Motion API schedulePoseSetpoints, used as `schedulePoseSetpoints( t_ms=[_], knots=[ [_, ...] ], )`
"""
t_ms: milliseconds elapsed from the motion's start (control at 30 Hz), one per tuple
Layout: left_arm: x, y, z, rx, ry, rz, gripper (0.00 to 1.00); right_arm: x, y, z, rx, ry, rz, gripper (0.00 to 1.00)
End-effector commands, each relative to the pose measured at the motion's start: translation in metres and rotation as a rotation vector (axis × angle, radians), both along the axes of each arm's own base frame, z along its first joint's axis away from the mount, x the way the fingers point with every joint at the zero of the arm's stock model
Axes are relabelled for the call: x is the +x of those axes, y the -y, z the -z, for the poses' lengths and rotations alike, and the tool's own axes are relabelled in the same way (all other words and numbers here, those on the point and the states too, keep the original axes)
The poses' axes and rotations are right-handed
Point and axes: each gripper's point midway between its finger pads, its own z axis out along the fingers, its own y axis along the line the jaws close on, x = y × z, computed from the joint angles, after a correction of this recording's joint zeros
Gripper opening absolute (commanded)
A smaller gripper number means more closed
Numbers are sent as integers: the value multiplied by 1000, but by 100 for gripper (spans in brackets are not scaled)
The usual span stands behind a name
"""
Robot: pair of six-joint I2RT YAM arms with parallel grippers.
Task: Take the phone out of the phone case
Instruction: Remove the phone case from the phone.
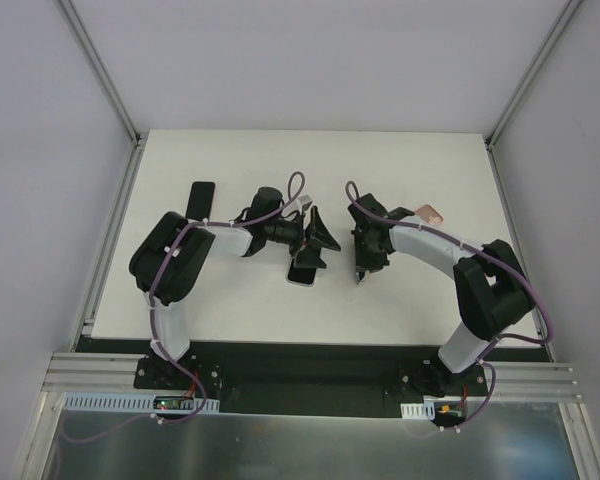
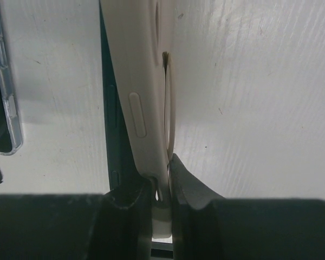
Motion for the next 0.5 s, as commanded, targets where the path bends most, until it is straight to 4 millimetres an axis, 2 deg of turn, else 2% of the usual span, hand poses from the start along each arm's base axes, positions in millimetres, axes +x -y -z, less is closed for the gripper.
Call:
schedulePoseSetpoints(
  t_ms=[0,267,467],
  knots=[
    [4,13,1,-19,81,31,85,17,-67,54,273,-7,-15,1],
    [-4,23,22,27,81,79,84,8,-93,58,382,-101,-66,1],
    [-3,22,35,95,120,90,83,3,-93,67,384,-140,-56,1]
  ],
)
